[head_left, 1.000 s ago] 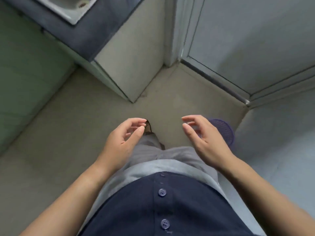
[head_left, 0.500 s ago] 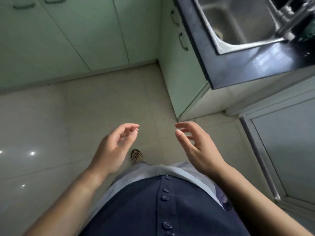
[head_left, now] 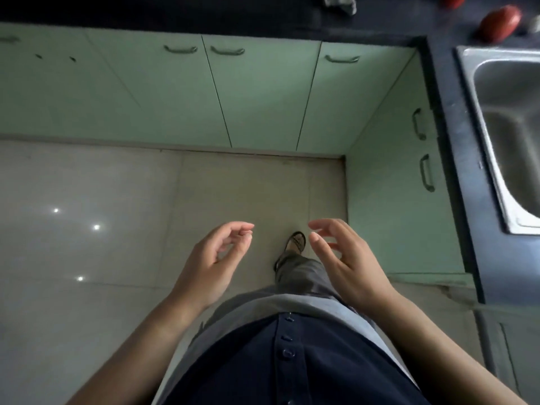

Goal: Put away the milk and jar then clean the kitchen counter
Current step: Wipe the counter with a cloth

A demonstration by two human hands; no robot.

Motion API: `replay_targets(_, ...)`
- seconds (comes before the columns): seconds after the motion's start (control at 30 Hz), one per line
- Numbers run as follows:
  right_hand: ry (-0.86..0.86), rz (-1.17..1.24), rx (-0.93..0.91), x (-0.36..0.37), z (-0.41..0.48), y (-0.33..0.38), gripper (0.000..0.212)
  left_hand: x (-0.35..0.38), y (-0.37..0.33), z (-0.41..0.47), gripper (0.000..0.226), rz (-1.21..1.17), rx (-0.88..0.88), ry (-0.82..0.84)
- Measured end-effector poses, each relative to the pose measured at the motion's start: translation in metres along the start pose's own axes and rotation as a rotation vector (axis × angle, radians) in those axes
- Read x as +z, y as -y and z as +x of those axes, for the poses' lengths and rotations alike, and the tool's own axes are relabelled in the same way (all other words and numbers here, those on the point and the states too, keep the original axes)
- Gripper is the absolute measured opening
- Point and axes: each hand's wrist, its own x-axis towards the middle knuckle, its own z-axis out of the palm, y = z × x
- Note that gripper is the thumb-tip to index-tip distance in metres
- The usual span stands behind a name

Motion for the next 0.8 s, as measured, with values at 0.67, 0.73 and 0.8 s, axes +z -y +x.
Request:
replay_targets(0.67,-0.068,-0.004,-0.033,-0.160,0.372,-0.006,0.046,0.010,-0.124,0.392,0.027,0.096,0.014,0.042)
replay_targets(0.73,-0.071,0.000,0.004,-0.164,0.393,-0.012,0.046,0.012,-0.126,0.420,0.027,0.118,-0.008,0.072)
replay_targets(0.8,-0.087,0.007,0.039,-0.169,0.416,-0.016,0.045,0.013,-0.129,0.452,0.028,0.149,-0.014,0.112)
